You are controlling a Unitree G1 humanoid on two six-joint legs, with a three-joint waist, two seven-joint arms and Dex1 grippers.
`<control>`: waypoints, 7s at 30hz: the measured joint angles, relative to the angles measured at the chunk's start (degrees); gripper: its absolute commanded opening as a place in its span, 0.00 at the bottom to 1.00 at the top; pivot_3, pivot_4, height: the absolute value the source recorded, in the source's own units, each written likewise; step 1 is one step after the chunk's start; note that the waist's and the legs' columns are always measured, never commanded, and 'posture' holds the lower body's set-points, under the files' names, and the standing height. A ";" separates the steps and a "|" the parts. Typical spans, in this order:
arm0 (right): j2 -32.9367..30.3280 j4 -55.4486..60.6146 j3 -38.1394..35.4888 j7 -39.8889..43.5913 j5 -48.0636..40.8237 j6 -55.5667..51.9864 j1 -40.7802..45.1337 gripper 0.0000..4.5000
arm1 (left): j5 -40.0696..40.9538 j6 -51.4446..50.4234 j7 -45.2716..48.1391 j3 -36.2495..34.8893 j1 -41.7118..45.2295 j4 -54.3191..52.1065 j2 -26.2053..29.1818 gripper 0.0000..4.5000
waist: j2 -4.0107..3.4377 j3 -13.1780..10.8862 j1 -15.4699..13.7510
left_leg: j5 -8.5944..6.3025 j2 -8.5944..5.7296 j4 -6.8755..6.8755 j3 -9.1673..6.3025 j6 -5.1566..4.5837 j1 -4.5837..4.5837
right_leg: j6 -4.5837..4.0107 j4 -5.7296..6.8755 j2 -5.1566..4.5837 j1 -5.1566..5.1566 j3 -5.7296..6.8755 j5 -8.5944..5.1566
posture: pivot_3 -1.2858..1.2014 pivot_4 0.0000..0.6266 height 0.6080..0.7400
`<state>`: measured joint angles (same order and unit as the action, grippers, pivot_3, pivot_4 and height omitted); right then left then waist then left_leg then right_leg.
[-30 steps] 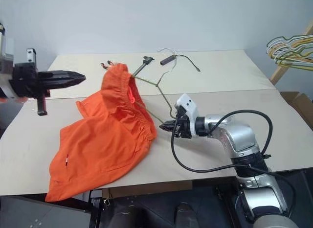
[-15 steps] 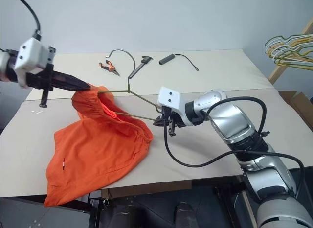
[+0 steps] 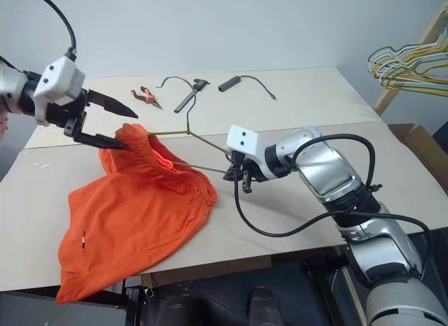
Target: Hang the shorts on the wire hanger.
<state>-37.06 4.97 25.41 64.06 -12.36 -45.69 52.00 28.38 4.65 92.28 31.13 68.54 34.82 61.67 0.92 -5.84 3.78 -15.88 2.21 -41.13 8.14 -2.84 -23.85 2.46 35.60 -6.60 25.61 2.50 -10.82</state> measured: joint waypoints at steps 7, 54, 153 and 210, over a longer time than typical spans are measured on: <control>0.44 0.08 0.28 0.89 0.10 -0.08 1.35 0.00 | -10.54 6.91 0.00 2.08 0.23 5.85 -5.61 0.90 | 0.06 0.06 0.18 | -0.03 0.01 -0.27 0.03 -0.05 -0.06 | 0.00 0.21 0.00 0.05 -0.03 -0.01 | 0.49 0.05 1.00; 19.86 16.59 -14.14 -27.92 -9.74 -12.30 -27.06 0.99 | -16.03 -2.25 0.02 -7.65 -0.65 12.48 -11.35 0.00 | 0.14 0.12 1.31 | -0.16 -0.01 -0.68 -0.30 -0.26 -0.35 | 0.05 0.56 -0.02 0.47 -0.34 -0.02 | 0.48 0.15 1.00; -10.80 8.07 -20.31 -6.56 -20.77 -3.76 -14.26 0.00 | -27.08 7.38 -8.16 -11.33 -15.18 7.48 -11.51 0.00 | 0.17 0.27 0.59 | -0.20 -0.03 -0.71 0.11 -0.31 -0.37 | 0.08 0.45 -0.07 0.46 -0.28 -0.01 | 0.45 0.07 1.00; 0.52 -1.64 0.62 -11.35 9.00 8.54 -4.02 1.00 | -30.50 7.14 -0.39 -16.51 -11.55 11.70 -15.61 0.00 | 0.34 1.26 5.12 | -0.23 -0.09 -0.74 -0.30 -0.38 -0.42 | 0.15 0.52 -0.15 0.45 -0.25 0.02 | 0.46 0.08 1.00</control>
<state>-36.54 3.33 26.03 52.71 -3.35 -37.15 47.97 -2.12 11.78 91.89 14.62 56.99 46.52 46.06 1.26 -4.58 8.89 -16.11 2.12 -41.88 7.84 -3.22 -24.27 2.61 36.13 -6.75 26.06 2.25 -10.80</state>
